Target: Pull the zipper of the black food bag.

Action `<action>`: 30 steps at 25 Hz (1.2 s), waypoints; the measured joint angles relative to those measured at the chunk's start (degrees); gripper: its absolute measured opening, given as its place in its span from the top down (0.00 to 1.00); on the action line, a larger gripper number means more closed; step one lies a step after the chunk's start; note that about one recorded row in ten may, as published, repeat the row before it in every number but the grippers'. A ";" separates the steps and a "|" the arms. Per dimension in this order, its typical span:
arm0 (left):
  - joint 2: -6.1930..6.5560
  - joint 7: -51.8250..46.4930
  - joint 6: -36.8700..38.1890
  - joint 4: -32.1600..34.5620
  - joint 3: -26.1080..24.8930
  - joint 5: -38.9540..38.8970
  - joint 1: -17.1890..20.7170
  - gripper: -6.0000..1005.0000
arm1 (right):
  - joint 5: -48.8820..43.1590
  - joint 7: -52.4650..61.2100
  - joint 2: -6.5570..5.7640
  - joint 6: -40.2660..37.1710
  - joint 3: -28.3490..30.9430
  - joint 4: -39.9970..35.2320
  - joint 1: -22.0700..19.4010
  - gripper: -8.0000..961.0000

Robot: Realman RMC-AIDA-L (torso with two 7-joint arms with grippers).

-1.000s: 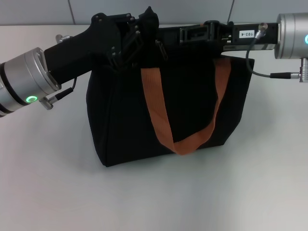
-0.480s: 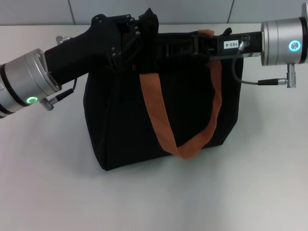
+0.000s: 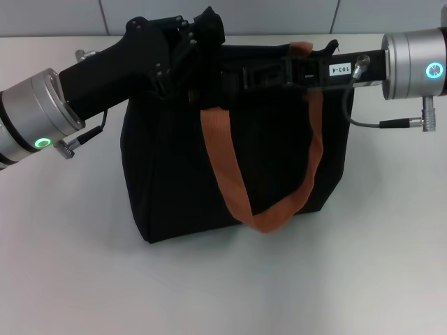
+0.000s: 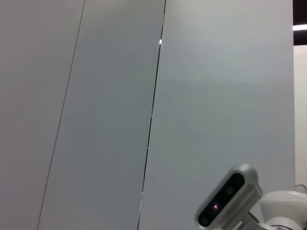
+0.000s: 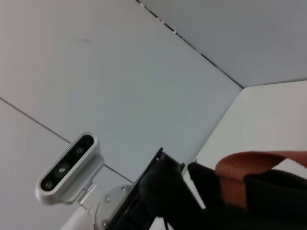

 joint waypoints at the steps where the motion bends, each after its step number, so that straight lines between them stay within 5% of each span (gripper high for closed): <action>1: 0.01 0.00 0.00 -0.01 -0.02 -0.08 0.02 0.98 | 0.00 0.00 -0.01 -0.32 0.00 -0.33 -0.15 0.76; 30: 0.08 -0.12 1.08 -0.08 0.45 -0.74 0.28 0.98 | -0.19 -0.26 0.81 2.75 -0.49 -2.70 -0.25 0.76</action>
